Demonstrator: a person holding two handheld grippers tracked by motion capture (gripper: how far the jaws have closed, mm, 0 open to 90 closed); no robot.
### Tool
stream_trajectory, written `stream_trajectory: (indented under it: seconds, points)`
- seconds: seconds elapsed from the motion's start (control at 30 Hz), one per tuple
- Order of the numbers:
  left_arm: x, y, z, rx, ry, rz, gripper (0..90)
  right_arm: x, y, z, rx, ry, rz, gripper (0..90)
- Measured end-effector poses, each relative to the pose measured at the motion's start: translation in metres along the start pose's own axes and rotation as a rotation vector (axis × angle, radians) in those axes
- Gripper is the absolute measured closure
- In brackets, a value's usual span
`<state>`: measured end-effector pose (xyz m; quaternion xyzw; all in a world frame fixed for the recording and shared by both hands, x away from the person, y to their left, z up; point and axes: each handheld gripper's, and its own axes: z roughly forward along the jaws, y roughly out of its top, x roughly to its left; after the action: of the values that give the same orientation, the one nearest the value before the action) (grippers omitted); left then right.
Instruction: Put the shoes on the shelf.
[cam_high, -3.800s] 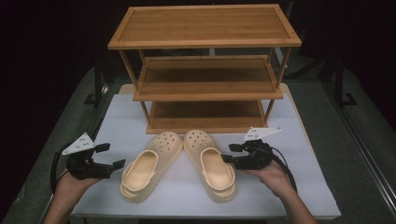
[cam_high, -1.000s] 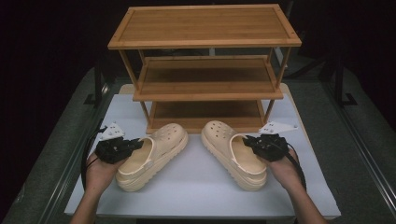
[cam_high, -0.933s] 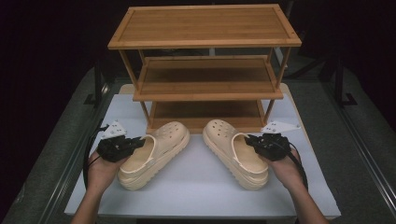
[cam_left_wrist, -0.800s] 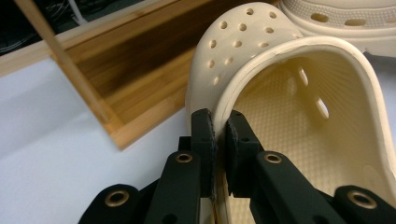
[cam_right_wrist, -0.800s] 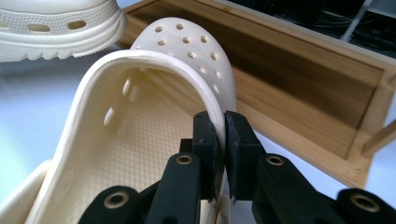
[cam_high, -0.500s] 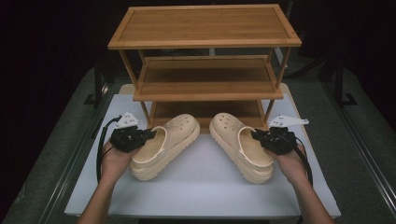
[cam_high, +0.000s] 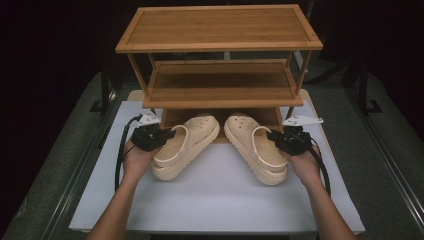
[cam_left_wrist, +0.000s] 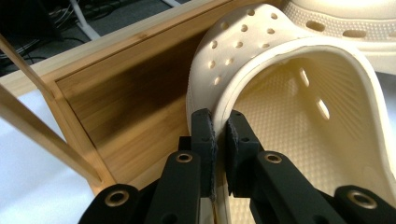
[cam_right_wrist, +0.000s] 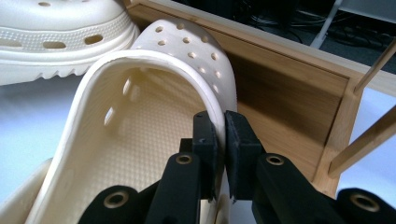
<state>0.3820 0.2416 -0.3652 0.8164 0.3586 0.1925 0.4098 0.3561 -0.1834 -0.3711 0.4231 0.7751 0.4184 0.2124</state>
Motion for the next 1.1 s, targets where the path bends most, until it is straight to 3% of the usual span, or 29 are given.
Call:
stream_trajectory:
  seconds: [0.3, 0.47, 0.87, 1.1]
  points:
    - [0.002, 0.012, 0.023, 0.006, 0.043, -0.010, 83.6, -0.010, -0.001, 0.019, 0.007, -0.018, 0.022, 82.9]
    - [0.000, 0.018, 0.035, 0.010, 0.086, 0.011, 83.7, -0.016, 0.001, 0.027, 0.010, -0.038, 0.032, 82.9]
    - [-0.005, 0.024, 0.061, 0.015, 0.161, -0.012, 83.7, -0.016, 0.016, 0.046, 0.013, -0.088, 0.004, 82.9]
    - [-0.009, 0.027, 0.068, 0.022, 0.206, -0.001, 83.6, -0.014, 0.022, 0.057, 0.009, -0.108, -0.001, 82.6]
